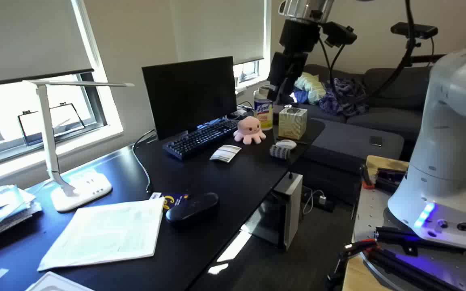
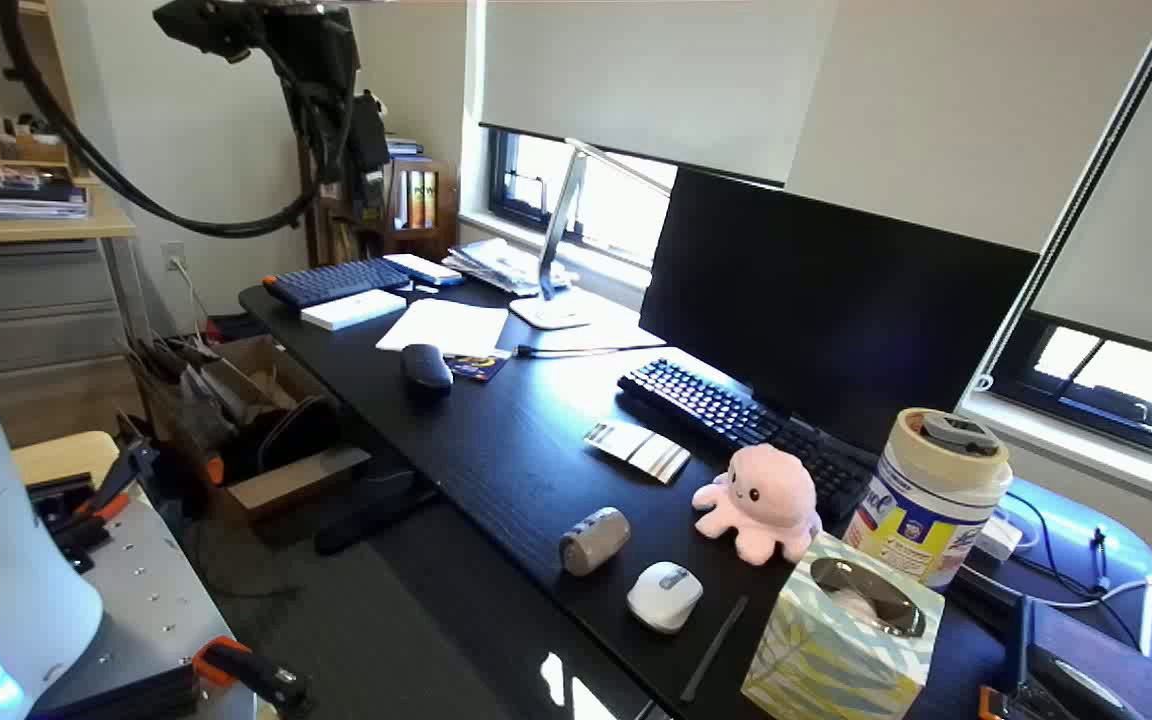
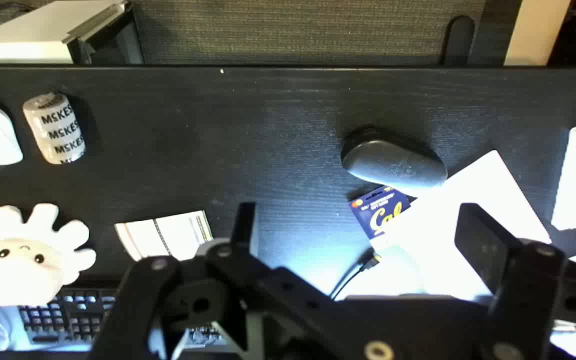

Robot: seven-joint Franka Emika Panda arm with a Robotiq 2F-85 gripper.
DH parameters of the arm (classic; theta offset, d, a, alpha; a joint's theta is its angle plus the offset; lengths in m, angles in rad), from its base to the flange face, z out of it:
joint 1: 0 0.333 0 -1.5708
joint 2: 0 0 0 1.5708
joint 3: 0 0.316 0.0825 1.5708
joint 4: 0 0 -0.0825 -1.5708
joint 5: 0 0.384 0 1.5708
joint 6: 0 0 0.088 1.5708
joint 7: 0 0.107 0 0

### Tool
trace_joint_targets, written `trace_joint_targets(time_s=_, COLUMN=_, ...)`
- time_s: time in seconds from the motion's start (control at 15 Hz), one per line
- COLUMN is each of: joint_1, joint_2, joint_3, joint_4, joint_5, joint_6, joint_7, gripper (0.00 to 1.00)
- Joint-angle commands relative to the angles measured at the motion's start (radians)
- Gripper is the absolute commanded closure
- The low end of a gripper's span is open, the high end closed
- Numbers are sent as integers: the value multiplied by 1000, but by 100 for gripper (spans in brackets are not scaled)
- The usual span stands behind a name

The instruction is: Move the eyeglass case from the desk to on top of the tissue box

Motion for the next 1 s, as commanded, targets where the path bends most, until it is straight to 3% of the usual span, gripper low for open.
trace_joint_targets(time_s=0.0, joint_1=-1, joint_2=2, joint_3=-1, joint_4=-13, joint_5=0, joint_6=-12, joint_7=0, gripper=0)
trace_joint_targets(time_s=0.6, joint_1=6, joint_2=461, joint_3=46, joint_4=254, joint_5=-60, joint_6=166, joint_7=-56, gripper=0)
trace_joint_targets(time_s=0.93, joint_1=60, joint_2=711, joint_3=56, joint_4=398, joint_5=-130, joint_6=242, joint_7=-189, gripper=0)
